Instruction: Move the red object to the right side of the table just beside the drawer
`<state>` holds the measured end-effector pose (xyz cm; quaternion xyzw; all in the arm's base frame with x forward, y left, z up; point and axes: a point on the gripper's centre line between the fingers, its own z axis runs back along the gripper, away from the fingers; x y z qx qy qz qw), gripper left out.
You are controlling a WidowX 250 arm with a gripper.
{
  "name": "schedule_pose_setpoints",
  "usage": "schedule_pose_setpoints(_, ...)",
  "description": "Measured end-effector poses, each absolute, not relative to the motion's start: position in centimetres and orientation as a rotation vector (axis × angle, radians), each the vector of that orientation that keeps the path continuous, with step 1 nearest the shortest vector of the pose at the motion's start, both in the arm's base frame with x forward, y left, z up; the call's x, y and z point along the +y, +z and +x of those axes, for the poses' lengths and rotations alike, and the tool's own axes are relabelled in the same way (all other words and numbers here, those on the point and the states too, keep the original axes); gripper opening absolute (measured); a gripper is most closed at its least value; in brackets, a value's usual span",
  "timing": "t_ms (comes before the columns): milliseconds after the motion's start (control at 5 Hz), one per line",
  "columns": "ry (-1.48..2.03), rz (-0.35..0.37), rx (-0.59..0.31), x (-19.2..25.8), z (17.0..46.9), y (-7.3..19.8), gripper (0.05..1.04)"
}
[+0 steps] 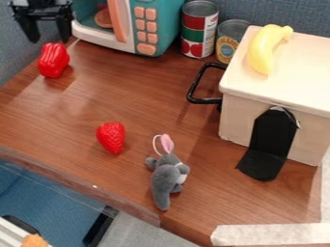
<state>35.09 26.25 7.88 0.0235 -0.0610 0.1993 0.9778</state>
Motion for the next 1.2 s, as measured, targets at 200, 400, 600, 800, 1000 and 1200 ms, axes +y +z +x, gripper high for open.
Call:
schedule_pose_setpoints(200, 0.432, 0.086, -0.098, 27.4, 35.2, 6.4, 1.001)
schedule_pose_setpoints(400, 0.460, 0.055, -0.023, 27.4, 35.2, 3.1, 1.001)
schedule_pose_setpoints(600, 0.448, 0.061, 0.019, 27.4, 35.8, 2.0, 0.970)
schedule_pose_setpoints(800, 0.447, 0.075, 0.031, 26.7, 36.1, 2.0, 0.851)
schedule_pose_setpoints(1000, 0.484, 0.057, -0.026, 26.2, 35.8, 3.6, 0.850)
schedule_pose_setpoints(1200, 0.506, 0.034, -0.055, 24.7, 35.9, 5.5, 0.851)
